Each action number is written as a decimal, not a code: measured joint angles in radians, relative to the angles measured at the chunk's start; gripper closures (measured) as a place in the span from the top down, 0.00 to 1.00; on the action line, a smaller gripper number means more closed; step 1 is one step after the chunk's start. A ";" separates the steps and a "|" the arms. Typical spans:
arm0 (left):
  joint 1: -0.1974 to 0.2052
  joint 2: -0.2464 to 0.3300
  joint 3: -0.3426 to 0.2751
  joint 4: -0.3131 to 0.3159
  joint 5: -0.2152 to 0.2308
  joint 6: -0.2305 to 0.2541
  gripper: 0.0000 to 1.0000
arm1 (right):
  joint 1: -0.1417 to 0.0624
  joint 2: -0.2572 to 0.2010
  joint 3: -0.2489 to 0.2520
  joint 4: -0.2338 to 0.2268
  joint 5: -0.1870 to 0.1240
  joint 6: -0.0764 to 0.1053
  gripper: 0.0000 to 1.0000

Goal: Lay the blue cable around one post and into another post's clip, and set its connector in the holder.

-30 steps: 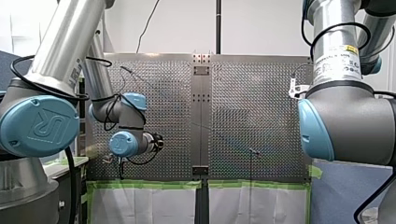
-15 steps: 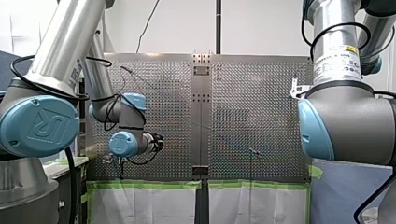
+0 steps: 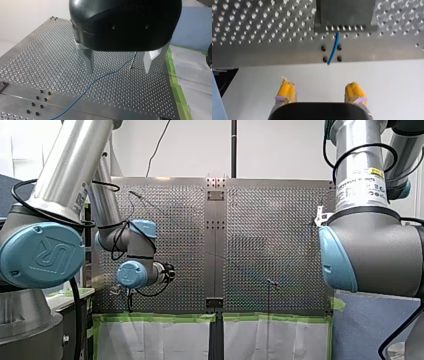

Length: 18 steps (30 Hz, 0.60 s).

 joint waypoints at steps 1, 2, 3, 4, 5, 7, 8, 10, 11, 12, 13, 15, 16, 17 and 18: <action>0.000 0.000 0.000 0.000 0.000 0.000 0.99 | 0.000 -0.007 0.008 -0.005 0.009 0.004 0.98; 0.000 0.000 0.000 0.000 0.000 -0.001 0.99 | 0.000 -0.018 0.019 -0.014 0.021 0.011 0.98; 0.000 0.000 0.000 0.000 0.000 -0.001 0.99 | 0.001 -0.027 0.028 -0.021 0.030 0.018 0.98; 0.000 0.000 0.000 0.000 0.000 -0.001 0.99 | 0.002 -0.036 0.037 -0.030 0.040 0.026 0.98; 0.000 0.000 0.000 0.000 0.000 -0.002 0.99 | 0.003 -0.048 0.050 -0.041 0.053 0.037 0.98; 0.000 0.000 0.000 0.000 0.000 -0.003 0.99 | 0.005 -0.068 0.069 -0.060 0.072 0.050 0.98; 0.000 0.000 0.000 -0.001 0.001 -0.004 0.99 | 0.005 -0.080 0.082 -0.073 0.084 0.056 0.98; 0.000 0.000 0.000 -0.004 0.001 -0.004 0.99 | 0.010 -0.098 0.100 -0.091 0.093 0.064 0.98; 0.000 0.000 0.000 -0.007 0.001 -0.004 0.99 | 0.015 -0.111 0.112 -0.103 0.091 0.067 0.98; 0.000 0.000 0.000 -0.009 0.001 -0.004 0.99 | 0.020 -0.121 0.122 -0.113 0.087 0.067 0.98; 0.000 0.000 0.000 -0.010 0.001 -0.004 0.99 | 0.025 -0.130 0.131 -0.122 0.081 0.065 0.98; 0.000 0.000 0.000 -0.012 0.002 -0.004 0.99 | 0.040 -0.152 0.153 -0.144 0.064 0.055 0.96; 0.000 0.000 0.000 -0.013 0.002 -0.005 0.99 | 0.047 -0.161 0.162 -0.153 0.058 0.049 0.96; -0.001 0.000 0.000 -0.013 0.003 -0.005 0.99 | 0.057 -0.172 0.174 -0.164 0.054 0.040 0.92; -0.001 0.000 0.000 -0.014 0.004 -0.006 0.99 | 0.065 -0.181 0.182 -0.172 0.052 0.034 0.92</action>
